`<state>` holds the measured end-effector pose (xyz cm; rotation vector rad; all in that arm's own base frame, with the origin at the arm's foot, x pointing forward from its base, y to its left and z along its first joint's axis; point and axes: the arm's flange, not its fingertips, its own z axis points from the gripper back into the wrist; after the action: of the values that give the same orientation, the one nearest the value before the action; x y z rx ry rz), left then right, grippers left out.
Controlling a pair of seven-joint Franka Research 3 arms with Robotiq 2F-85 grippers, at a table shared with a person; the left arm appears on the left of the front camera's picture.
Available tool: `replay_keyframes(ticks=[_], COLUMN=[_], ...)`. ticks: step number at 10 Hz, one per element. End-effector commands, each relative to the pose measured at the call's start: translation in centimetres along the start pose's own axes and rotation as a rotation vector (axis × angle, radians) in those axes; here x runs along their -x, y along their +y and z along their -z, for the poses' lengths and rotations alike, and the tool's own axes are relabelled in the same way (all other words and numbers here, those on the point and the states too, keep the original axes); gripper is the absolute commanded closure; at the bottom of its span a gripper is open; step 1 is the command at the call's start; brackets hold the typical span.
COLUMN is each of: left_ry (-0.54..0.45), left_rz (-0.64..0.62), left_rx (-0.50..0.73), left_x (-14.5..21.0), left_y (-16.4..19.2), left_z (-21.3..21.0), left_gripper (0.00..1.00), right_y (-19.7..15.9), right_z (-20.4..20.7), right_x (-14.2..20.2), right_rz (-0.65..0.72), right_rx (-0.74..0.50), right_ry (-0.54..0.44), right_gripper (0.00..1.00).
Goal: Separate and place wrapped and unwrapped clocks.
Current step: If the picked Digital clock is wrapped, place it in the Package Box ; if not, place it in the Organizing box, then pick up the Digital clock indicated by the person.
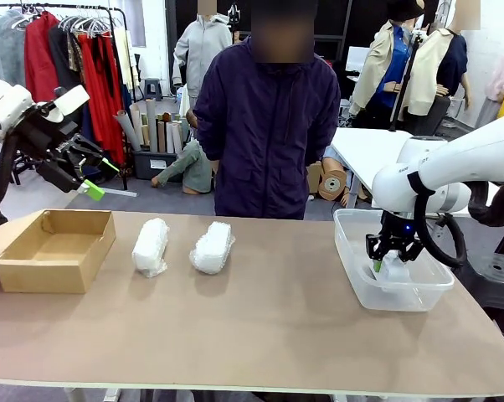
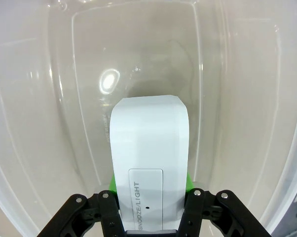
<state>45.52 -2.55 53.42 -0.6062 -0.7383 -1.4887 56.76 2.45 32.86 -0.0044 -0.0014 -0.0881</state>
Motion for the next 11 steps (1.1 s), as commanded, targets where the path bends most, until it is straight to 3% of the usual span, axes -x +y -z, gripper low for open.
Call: replay_keyframes(ticks=[1,2,9,11], left_ry=[-0.017,-0.017,-0.017,-0.017], left_rz=[0.005,0.005,0.005,0.005], left_rx=[0.001,0.001,0.001,0.001], left_x=[-0.1,-0.1,-0.1,-0.1], left_y=[-0.1,-0.1,-0.1,-0.1], left_z=[-0.1,-0.1,-0.1,-0.1], left_gripper=[0.0,0.0,0.0,0.0], right_y=[0.0,0.0,0.5,0.7], right_z=[-0.9,-1.1,-6.8,-5.0], right_x=[0.1,0.1,1.3,0.6], right_rz=[-0.021,-0.032,-0.143,-0.102], right_rx=[0.021,0.027,0.022,0.029], right_ry=[-0.012,-0.016,-0.075,-0.067], right_gripper=[0.15,0.0,0.0,0.0])
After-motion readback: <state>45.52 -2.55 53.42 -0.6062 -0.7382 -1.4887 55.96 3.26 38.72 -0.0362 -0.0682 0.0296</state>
